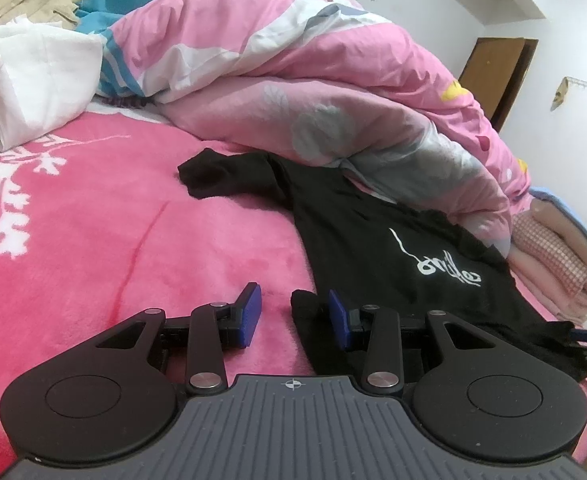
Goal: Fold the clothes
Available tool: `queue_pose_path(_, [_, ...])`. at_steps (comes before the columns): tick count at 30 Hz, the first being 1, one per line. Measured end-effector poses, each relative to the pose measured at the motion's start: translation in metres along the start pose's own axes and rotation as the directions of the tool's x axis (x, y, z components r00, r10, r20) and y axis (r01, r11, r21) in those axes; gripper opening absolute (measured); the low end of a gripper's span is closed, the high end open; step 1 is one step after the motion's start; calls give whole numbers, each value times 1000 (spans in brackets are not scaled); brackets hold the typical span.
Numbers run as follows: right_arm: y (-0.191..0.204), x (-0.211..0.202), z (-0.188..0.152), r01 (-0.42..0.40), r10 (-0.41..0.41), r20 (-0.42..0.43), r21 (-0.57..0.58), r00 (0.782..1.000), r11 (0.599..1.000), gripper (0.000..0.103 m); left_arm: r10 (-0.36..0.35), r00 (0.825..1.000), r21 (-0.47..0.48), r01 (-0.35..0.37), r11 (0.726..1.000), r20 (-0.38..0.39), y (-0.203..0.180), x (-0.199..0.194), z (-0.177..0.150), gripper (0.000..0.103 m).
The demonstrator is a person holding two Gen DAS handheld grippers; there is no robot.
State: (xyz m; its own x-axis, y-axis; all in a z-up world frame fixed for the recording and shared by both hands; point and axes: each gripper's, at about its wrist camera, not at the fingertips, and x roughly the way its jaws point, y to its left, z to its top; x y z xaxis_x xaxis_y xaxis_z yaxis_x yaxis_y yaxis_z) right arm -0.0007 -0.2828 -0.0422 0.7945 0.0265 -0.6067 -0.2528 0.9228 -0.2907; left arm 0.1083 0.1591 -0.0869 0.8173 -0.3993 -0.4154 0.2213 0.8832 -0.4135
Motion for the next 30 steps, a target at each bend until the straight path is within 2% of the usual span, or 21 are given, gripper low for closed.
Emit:
queue_pose_path(1, [-1,6,-1,7,-7,-19,-11,1000,1000,26,0,1000,0,0,1000,1,0,0,0,38])
queue_pose_path(2, [-3,10,-2,8,-8,-35,-5,999,1000,9,-1,1000,1,1,1000,1,0,0,0,38])
queue_pose_path(3, [-7,11,-2,9,-9,-32,16,999,1000,1,-2,1000,1,2,1000,2,1,0,-1,38])
queue_pose_path(8, [-23,8,5,16,-19,28,82,999,997,0,-1,1000,7,1,1000,2,1,1,0,38])
queue_pose_path(13, [-31,26,7,30,-31,4,87,1000,996,0,-1,1000,11,1,1000,2,0,2,0,38])
queue_pose_path(16, [-40,38,3,45,-42,-22,143,999,989,5,-2,1000,11,2,1000,2,1,1,0,38])
queue_pose_path(19, [-58,36,-1,75,-74,-12,254,997,964,34,-3,1000,10,3,1000,2,1,1,1,38])
queue_pose_path(21, [-72,29,-7,77,-82,0,337,997,938,35,-3,1000,10,3,1000,2,1,1,0,38])
queue_pose_path(25, [-97,17,-26,20,-31,16,486,999,874,35,-3,1000,10,3,1000,3,1,1,0,38])
queue_pose_path(30, [-128,1,-50,-51,28,46,651,999,757,35,-6,1000,8,6,1000,6,2,1,0,38])
